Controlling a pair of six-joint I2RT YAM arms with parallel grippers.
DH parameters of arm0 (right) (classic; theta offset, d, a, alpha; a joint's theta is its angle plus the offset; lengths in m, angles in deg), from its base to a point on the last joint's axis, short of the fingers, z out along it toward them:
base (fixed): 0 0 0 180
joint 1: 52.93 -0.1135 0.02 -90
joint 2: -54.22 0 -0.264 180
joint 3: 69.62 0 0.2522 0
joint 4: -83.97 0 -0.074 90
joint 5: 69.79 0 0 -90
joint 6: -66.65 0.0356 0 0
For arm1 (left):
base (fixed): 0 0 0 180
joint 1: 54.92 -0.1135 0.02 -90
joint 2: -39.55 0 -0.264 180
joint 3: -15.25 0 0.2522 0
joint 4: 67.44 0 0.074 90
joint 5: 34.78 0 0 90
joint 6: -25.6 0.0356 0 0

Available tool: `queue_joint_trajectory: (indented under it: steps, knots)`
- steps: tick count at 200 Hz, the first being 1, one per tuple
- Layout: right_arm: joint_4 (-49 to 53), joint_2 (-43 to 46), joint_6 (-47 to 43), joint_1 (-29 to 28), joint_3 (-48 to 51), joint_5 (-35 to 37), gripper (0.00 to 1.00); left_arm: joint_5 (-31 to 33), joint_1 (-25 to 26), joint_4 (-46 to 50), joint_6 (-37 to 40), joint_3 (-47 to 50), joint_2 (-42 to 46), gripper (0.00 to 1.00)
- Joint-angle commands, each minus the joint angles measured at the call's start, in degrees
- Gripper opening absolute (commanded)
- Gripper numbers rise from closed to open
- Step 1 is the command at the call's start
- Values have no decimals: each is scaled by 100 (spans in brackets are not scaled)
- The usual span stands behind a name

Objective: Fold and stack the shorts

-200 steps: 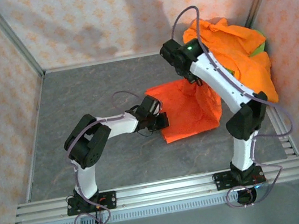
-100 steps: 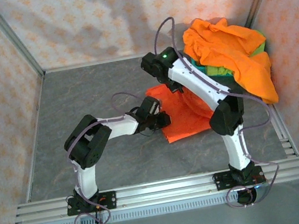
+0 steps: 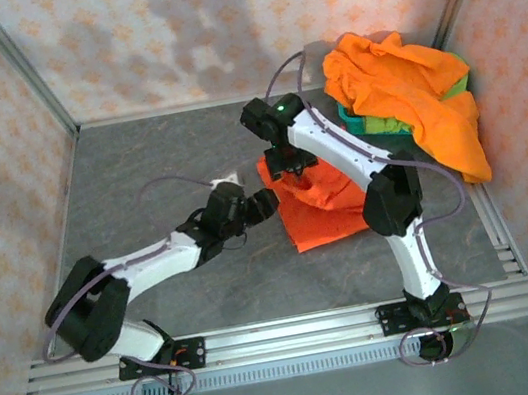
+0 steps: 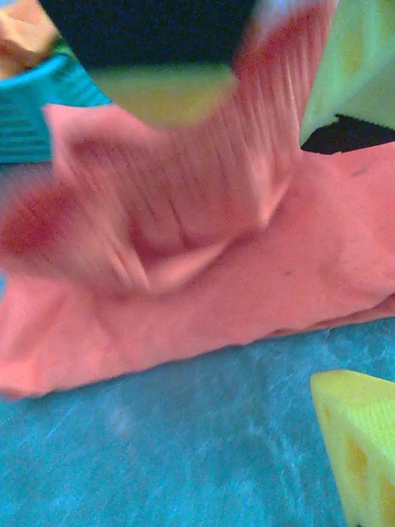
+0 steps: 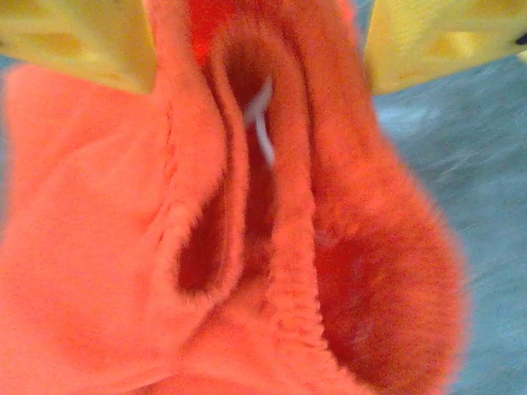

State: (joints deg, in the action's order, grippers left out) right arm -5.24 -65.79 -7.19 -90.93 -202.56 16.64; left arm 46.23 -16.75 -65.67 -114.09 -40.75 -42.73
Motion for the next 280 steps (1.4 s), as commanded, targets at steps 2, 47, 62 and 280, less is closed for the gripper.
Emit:
queue_joint_trajectory:
  steps: [2,47,62,280]
  knots:
    - [-1438,975,114,-14,614,-2445,80,1013,-211,94,-46,238,806,79]
    - [-2967,2648,668,883,2760,-2589,85,218,-625,531,126,-421,890,87]
    - [-3205,2942,839,1221,3436,-2390,85,-436,-669,590,58,-900,393,86]
    - [-4255,3694,1072,2557,6571,-1650,100,-1434,-478,4076,1607,-5833,-4356,38]
